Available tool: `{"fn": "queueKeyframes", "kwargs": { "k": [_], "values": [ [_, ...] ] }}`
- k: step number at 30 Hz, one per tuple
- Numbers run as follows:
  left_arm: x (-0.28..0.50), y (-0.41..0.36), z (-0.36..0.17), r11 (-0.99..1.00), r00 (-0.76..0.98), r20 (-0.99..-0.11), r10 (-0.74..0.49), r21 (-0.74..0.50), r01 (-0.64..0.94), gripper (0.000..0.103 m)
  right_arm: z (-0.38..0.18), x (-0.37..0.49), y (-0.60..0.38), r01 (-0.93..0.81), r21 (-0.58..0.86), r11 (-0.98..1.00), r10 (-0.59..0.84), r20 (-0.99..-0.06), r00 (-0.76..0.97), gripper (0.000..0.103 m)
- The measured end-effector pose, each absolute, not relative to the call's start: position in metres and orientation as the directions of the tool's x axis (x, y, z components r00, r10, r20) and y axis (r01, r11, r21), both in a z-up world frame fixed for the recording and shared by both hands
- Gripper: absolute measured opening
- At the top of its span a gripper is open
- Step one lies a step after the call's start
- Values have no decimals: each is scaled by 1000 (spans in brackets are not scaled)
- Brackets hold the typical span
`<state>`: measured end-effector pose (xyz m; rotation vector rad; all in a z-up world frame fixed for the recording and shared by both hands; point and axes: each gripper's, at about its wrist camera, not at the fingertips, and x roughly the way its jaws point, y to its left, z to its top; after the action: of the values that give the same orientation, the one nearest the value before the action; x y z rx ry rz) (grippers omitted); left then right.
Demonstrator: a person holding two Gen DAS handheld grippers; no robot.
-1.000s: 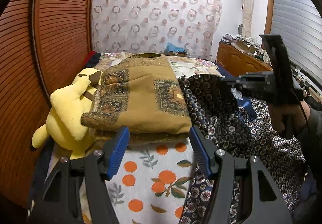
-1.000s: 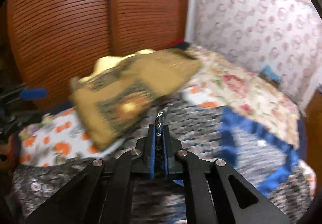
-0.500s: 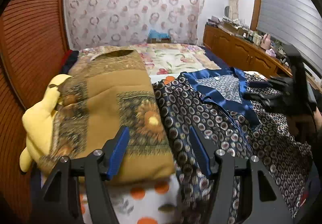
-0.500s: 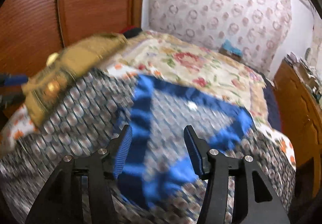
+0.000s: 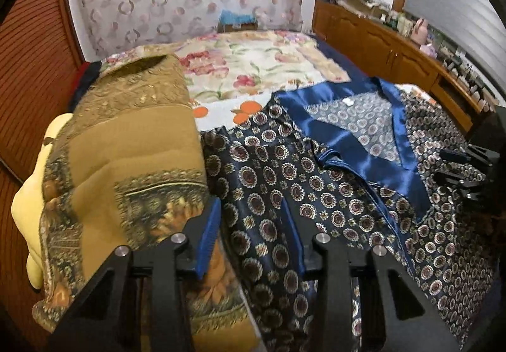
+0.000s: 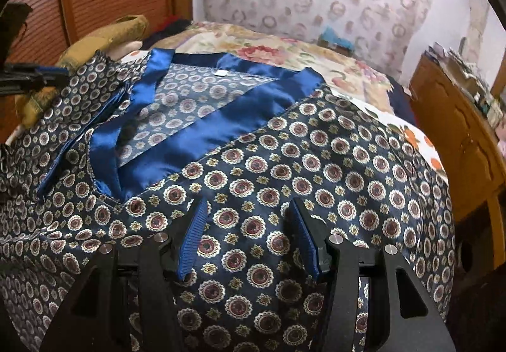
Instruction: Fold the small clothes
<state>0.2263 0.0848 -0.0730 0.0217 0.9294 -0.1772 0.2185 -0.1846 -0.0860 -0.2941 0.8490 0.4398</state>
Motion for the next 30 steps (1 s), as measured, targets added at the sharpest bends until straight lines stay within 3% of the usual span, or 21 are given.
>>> {"fn": "queueKeyframes", "kwargs": {
  "k": [5,6,7,19,25,27,30],
  "values": [
    [238,73,-87,985,535,-841,-82,14,174,37,-85,215,-185,-480,-89,873,246,-770,589,54],
    [238,69,-89,982,531,-844,-67,37,184,12,-85,215,-185,-480,-94,872,243,-768,592,54],
    [237,68,-91,981,528,-847,-57,51,189,3,-86,216,-186,-480,-95,872,243,-768,593,54],
    [205,101,8,963,725,-678,118,256,83,0,-87,216,-185,-480,-91,873,245,-768,592,55],
    [211,118,-11,974,694,-713,96,212,84,9,-87,216,-185,-479,-87,873,247,-769,590,55],
    [207,122,-15,978,699,-711,77,189,85,35,-87,216,-185,-479,-85,874,248,-769,589,55],
    [196,128,-15,984,713,-699,50,158,85,46,-87,216,-186,-479,-85,874,248,-770,589,55]
  ]
}}
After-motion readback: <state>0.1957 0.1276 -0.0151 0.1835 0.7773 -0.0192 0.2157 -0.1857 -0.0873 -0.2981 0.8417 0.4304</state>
